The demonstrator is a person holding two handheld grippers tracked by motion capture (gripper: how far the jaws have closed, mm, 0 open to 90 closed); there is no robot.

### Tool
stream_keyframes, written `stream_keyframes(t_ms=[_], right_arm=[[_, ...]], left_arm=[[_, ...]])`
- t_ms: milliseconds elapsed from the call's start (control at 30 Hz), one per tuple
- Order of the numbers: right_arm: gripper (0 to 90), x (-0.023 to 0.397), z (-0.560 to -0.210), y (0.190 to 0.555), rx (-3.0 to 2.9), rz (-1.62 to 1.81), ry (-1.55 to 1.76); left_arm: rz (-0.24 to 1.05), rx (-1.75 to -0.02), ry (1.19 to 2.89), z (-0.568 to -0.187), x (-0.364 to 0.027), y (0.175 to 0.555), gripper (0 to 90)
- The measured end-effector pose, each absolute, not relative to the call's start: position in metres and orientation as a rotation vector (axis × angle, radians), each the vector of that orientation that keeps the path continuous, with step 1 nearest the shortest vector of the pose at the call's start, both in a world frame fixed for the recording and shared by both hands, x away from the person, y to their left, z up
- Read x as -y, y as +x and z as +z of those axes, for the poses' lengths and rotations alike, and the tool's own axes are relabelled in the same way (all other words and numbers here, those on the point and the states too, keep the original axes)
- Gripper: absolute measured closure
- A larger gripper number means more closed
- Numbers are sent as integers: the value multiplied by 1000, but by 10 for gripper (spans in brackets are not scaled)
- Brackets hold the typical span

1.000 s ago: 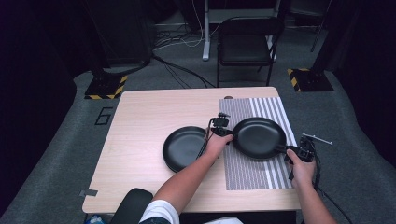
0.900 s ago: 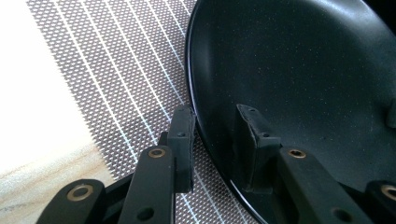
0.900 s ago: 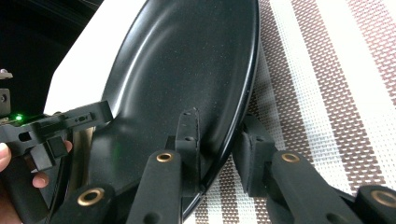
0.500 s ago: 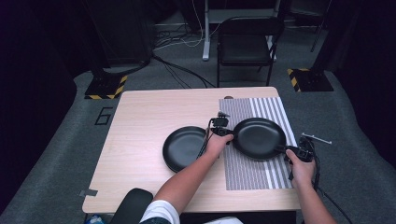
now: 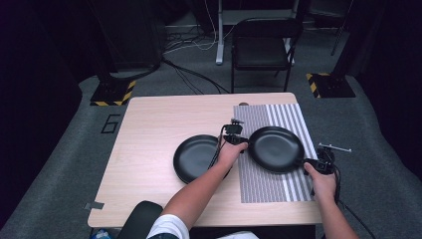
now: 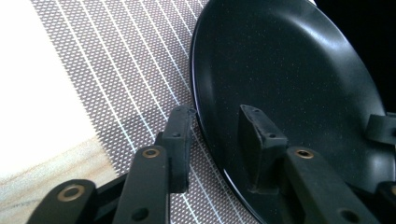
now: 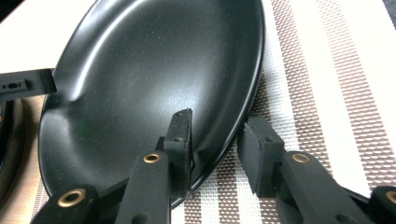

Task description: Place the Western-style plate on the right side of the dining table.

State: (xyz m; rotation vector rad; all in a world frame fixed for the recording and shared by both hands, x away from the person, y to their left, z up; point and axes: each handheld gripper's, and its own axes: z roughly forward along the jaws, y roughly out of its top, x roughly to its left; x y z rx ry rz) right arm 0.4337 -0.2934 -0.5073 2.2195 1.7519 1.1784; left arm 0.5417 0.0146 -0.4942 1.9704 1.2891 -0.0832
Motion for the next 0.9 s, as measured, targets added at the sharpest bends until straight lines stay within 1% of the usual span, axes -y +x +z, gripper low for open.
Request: stream_keyframes(t_ms=[167, 300, 400, 667, 900], right_arm=[[638, 301, -498, 426, -1719, 1209, 2127], [608, 300, -490, 420, -1735, 1233, 2069], [588, 294, -483, 419, -1748, 1215, 2026], [528, 276, -463, 418, -1834, 1202, 1887], [501, 264, -457, 407, -1930, 1236, 1785]], left_arm=[[-62, -1287, 1961, -491, -19, 541, 630], [-66, -1281, 1937, -486, -25, 538, 584], [-44, -1264, 1938, -482, -32, 537, 547], [-17, -1264, 1921, -479, -63, 527, 496], [41, -1255, 1910, -474, -92, 515, 482]])
